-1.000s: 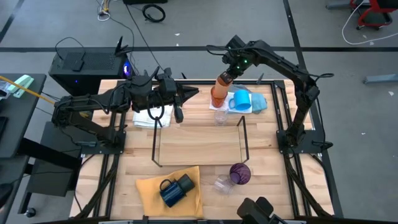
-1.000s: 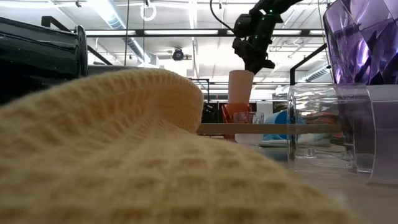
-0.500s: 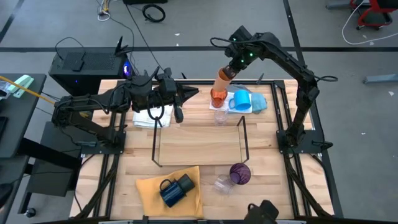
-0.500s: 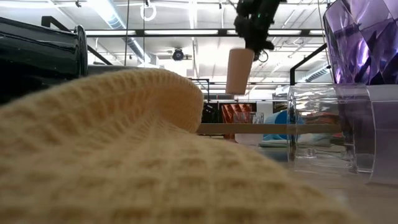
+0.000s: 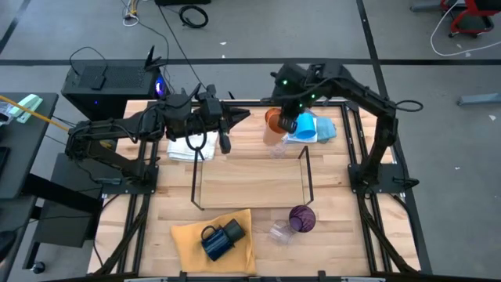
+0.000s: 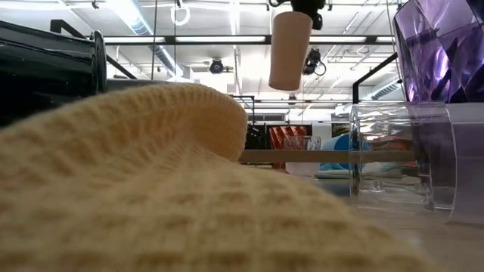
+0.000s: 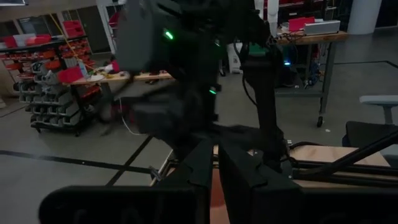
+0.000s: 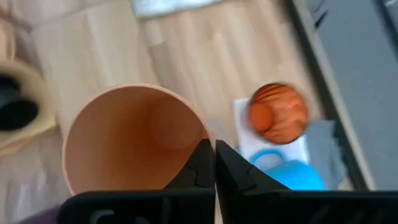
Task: Stack small to large cups/mugs on shelf
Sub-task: Put the top orange cup on the shelf
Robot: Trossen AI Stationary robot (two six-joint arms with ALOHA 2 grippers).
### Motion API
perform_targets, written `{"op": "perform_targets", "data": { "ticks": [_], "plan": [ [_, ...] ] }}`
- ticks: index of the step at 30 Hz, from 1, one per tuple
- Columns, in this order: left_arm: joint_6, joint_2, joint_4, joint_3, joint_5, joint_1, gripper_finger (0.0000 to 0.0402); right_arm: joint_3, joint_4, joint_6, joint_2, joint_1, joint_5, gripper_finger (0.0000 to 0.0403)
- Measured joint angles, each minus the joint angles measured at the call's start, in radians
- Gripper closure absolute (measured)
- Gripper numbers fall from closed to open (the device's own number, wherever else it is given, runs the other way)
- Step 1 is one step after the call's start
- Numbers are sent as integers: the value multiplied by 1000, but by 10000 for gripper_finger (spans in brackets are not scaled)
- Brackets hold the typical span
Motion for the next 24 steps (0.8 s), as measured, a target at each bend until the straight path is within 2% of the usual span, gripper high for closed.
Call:
{"op": "perform_targets", "data": {
  "ticks": [5,10,19,24],
  "plan": [
    [0,0,0,0,0,0,361,-85,-2,7,2,8,1,403],
    [-1,0,-1,0,0,0,367,-219,86,11,-32,7,-3,403],
    [1,0,-2,0,0,0,360,-567,320,133,-229,-24,-44,403],
    [21,0,7,0,0,7,356,-675,365,182,-300,-18,-57,403]
  ]
}}
